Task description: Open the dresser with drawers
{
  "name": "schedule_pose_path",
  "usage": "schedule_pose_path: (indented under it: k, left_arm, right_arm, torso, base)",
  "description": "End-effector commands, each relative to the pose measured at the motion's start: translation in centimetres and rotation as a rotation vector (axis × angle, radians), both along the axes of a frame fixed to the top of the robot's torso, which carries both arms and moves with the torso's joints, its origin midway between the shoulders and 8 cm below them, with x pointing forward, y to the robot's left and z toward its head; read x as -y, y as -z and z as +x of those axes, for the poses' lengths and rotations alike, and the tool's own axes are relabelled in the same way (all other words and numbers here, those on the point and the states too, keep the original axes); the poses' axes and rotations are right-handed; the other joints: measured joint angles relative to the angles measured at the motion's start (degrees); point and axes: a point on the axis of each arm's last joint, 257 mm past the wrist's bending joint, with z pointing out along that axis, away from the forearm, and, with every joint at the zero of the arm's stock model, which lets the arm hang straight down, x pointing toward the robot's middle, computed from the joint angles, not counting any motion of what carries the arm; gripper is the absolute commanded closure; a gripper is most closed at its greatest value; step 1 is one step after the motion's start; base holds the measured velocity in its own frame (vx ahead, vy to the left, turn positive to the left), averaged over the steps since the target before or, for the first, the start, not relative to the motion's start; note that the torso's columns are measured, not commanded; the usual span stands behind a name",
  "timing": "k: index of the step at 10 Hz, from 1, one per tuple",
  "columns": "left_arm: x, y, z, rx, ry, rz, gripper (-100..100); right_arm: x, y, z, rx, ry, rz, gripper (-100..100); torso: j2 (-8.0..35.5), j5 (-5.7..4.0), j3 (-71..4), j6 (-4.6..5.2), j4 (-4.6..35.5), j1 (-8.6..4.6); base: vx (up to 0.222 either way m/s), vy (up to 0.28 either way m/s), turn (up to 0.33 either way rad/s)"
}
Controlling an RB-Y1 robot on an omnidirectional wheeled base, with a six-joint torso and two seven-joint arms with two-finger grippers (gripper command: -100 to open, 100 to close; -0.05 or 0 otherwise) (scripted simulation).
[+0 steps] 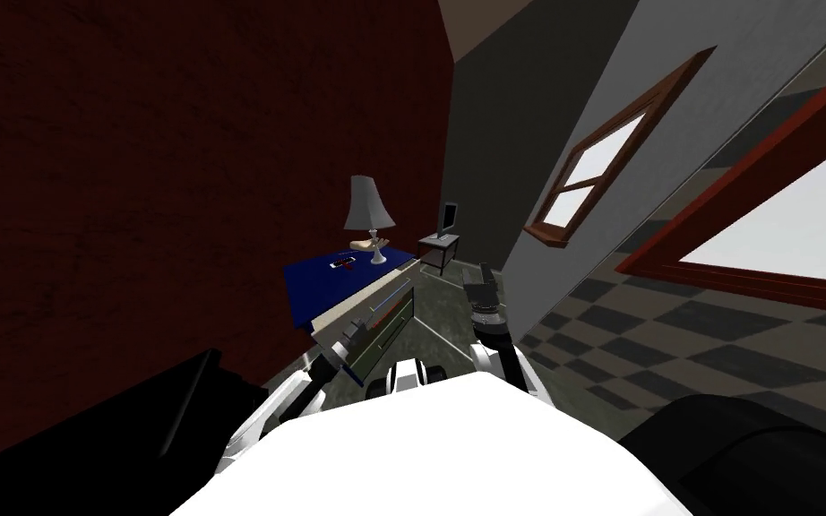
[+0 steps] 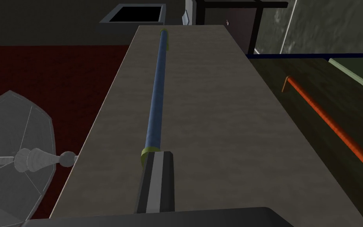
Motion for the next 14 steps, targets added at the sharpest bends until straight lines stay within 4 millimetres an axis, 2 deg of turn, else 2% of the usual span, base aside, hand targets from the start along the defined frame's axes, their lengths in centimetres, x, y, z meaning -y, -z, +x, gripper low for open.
schedule_pose_path:
  k: [1, 2, 3, 4, 5, 6, 7, 9, 10, 11, 14]
  left_arm:
    - [1.6, 0.4, -4.1, -0.039, 0.091, 0.009, 100]
    - [1.9, 0.2, -4.9, -0.057, 0.095, -0.018, 100]
    - [2.3, -0.4, -5.1, -0.05, 0.101, -0.029, 100]
    - [2.3, -0.4, -5.1, -0.05, 0.101, -0.029, 100]
    - [3.2, 0.5, -8.3, -0.095, 0.175, -0.011, 100]
    - [3.4, 0.9, -9.4, -0.118, 0.178, -0.017, 100]
    - [3.5, 0.9, -9.9, -0.136, 0.179, -0.031, 100]
    - [4.4, -0.8, -9.9, -0.102, 0.196, -0.045, 100]
    - [4.2, -0.4, -9.9, -0.109, 0.192, -0.042, 100]
    - [4.5, -0.9, -10.3, -0.116, 0.209, -0.054, -100]
    - [4.6, -1.1, -10.6, -0.121, 0.219, -0.06, -100]
  right_arm:
    - [0.0, 0.0, 0.0, 0.0, 0.0, 0.0, 0]
    - [0.0, 0.0, 0.0, 0.0, 0.0, 0.0, 0]
    - [0.0, 0.0, 0.0, 0.0, 0.0, 0.0, 0]
    - [0.0, 0.0, 0.0, 0.0, 0.0, 0.0, 0]
    - [0.0, 0.0, 0.0, 0.0, 0.0, 0.0, 0]
    - [0.0, 0.0, 0.0, 0.0, 0.0, 0.0, 0]
    - [0.0, 0.0, 0.0, 0.0, 0.0, 0.0, 0]
    - [0.0, 0.0, 0.0, 0.0, 0.0, 0.0, 0]
    - [0.0, 0.0, 0.0, 0.0, 0.0, 0.0, 0]
    - [0.0, 0.0, 0.0, 0.0, 0.0, 0.0, 0]
    - [0.0, 0.0, 0.0, 0.0, 0.0, -0.001, 0]
  torso:
    - [-0.17, -0.01, -0.07, -0.1, -0.03, -0.14]
    - [-0.14, -0.02, -0.07, 0.02, -0.04, -0.19]
    - [-0.16, 0.1, -0.02, 0.37, -0.09, -0.13]
    - [-0.11, 0.06, -0.04, 0.31, 0.07, -0.07]
    - [-0.07, 0.0, -0.04, 0.15, 0.11, -0.09]
    - [-0.29, -0.11, -0.15, -0.07, -0.02, -0.48]
    - [-0.32, -0.15, -0.18, 0.0, -0.07, -0.56]
    - [0.17, 0.09, 0.12, -0.02, 0.06, 0.29]
    - [0.19, 0.14, 0.15, -0.05, 0.07, 0.4]
    - [0.11, 0.09, 0.1, -0.05, 0.05, 0.2]
    - [-0.22, 0.04, -0.13, -0.05, -0.06, 0.04]
  base:
    - [0.141, -0.186, 0.302]
    - [0.038, -0.087, 0.074]
    - [-0.025, -0.007, -0.054]
    - [-0.024, 0.018, -0.058]
    - [0.085, -0.112, 0.337]
    - [0.12, -0.189, 0.297]
    - [0.057, -0.132, 0.033]
    - [0.011, -0.023, -0.022]
    - [0.002, 0.007, -0.002]
    - [0.074, 0.058, -0.034]
    - [0.099, 0.093, -0.024]
